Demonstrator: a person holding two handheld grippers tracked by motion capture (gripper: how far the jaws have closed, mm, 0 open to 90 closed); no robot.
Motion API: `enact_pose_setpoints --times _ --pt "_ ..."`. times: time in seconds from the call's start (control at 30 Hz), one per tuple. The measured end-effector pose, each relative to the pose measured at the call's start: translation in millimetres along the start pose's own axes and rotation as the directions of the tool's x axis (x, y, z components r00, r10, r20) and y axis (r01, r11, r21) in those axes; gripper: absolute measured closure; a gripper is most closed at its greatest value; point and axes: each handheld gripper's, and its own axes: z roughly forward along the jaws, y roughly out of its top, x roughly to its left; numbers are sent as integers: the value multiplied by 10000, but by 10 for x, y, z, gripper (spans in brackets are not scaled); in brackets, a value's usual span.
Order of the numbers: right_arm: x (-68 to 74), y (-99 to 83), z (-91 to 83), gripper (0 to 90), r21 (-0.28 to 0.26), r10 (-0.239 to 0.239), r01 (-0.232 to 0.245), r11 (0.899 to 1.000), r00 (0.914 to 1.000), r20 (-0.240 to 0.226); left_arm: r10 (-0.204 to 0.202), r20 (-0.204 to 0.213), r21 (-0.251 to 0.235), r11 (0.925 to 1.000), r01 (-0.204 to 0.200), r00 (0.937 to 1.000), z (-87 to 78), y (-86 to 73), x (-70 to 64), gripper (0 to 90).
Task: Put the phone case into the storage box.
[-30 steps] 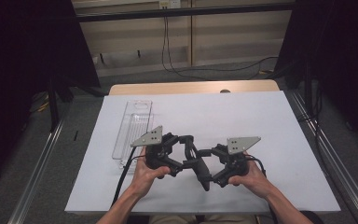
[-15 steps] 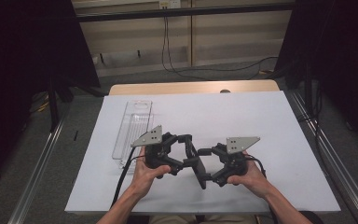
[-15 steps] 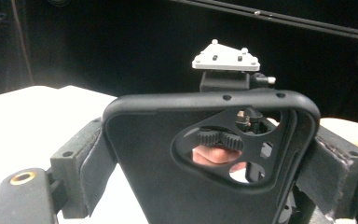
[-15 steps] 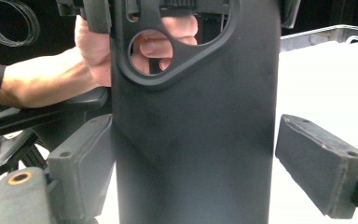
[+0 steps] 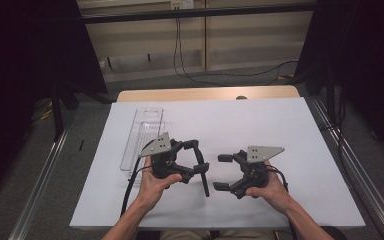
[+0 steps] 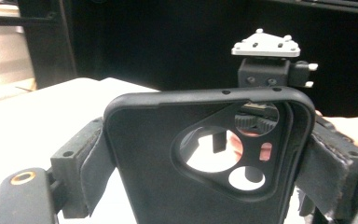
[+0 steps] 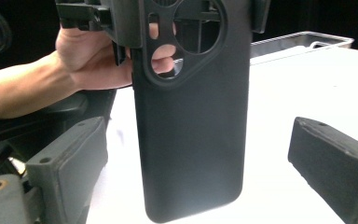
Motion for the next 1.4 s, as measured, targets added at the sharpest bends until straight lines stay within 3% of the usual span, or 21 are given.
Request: enact_pose_setpoints --times 0.03,0.1,0.13,0.17,0.23,0.43,0.53,0.67,0.73,0.77,0.83,0.93,1.1,1.13,1.2,1.23,1.27,1.33,1.37,1.4 --pt "1 5 -17 40 6 -44 44 10000 9999 147 -60 -454 -126 9999 54 9990 5 5 -22 141" --pt "1 15 -47 39 -57 -9 11 10000 9996 298 22 -355 -89 10000 -26 9994 -18 11 -10 141" --pt "1 21 -63 35 -96 -24 28 9999 9991 416 49 -798 -79 10000 -55 9968 -26 18 -25 141" --pt "2 30 -80 31 -89 -9 14 10000 9984 560 119 -648 6 9999 -119 9978 -42 25 -13 141" --pt "-2 41 -116 23 -33 103 -100 9999 9961 873 141 -935 19 9999 -140 9955 -61 35 -23 141" --pt "41 -17 -281 21 47 193 -211 9998 9706 2399 273 -1385 95 9996 -263 9900 -91 45 -33 140" --pt "60 -55 -383 21 74 299 -339 9994 9490 3139 343 -1691 92 9994 -332 9850 -98 47 -42 140" --pt "79 -93 -477 20 -44 419 -433 9991 9292 3672 217 -2041 104 9997 -200 9787 -118 49 -36 139" --pt "97 -115 -522 12 -78 509 -521 9986 9161 3977 81 -2201 -36 10000 -91 9755 -131 48 -32 138" --pt "104 -124 -541 11 -79 483 -495 9987 9084 4153 308 -2217 187 9995 -273 9746 -158 55 -16 139" --pt "119 -142 -586 8 -48 443 -471 9989 8947 4445 140 -2367 24 9999 -138 9715 -175 57 -21 138" --pt "148 -200 -669 8 -82 466 -484 9988 8822 4685 78 -2740 -129 9998 -118 9617 -213 65 -23 138" --pt "197 -297 -810 0 -319 613 -525 9981 8268 5592 -102 -3200 -316 9995 1 9474 -289 87 2 138" --pt "205 -313 -838 0 -369 646 -530 9979 8148 5761 -94 -3183 -335 9994 -13 9480 -300 92 10 138" --pt "216 -338 -897 0 -496 730 -541 9973 8011 5941 -106 -3204 -365 9993 -12 9472 -323 99 23 138" --pt "225 -349 -924 0 -572 773 -539 9969 8019 5924 -22 -3317 -388 9992 -113 9434 -330 99 30 138" --pt "227 -361 -947 0 -531 669 -437 9976 7970 6002 4 -3467 -270 9996 -103 9380 -340 105 29 138" --pt "225 -384 -988 0 -529 669 -434 9977 7814 6204 20 -3566 -247 9996 -115 9342 -353 108 37 138" --pt "230 -391 -1000 0 -649 759 -446 9969 7667 6375 -70 -3632 -350 9994 -62 9317 -354 109 37 138" --pt "227 -399 -1026 0 -661 730 -396 9970 7597 6461 -84 -3662 -382 9993 -60 9305 -359 108 41 138"
